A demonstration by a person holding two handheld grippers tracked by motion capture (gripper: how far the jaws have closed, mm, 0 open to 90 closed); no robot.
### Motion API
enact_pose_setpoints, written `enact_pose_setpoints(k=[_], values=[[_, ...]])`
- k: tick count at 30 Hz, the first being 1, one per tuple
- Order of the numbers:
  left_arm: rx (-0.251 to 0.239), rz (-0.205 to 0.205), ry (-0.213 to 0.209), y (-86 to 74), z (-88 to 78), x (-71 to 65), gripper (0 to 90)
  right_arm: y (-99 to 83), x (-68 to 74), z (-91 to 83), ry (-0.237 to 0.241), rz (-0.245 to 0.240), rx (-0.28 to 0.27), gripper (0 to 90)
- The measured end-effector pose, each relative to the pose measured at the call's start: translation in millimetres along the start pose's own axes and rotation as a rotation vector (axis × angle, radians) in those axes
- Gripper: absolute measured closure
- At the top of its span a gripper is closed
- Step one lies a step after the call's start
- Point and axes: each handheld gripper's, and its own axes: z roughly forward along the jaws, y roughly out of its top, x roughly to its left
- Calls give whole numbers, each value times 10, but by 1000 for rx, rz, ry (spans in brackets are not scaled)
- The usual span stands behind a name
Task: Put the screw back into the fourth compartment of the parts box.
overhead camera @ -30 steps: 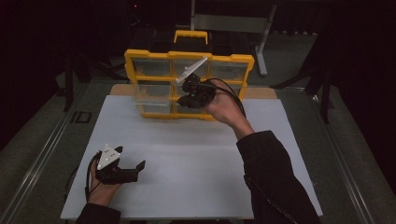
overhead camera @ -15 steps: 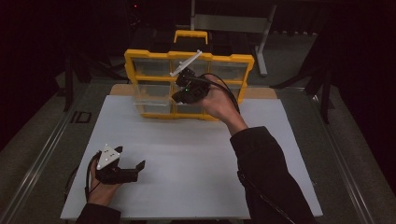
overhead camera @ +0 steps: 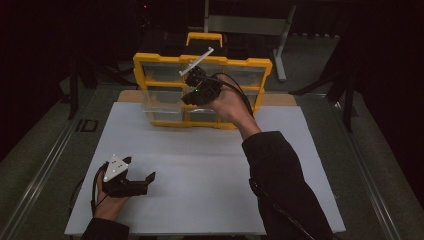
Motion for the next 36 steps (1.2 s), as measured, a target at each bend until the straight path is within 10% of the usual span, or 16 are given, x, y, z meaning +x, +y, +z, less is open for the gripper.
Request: enact_pose_setpoints(k=[36], values=[[-32, -11, -17, -14, -30, 32, 1, 250, -63, 212, -16, 31, 10, 874]])
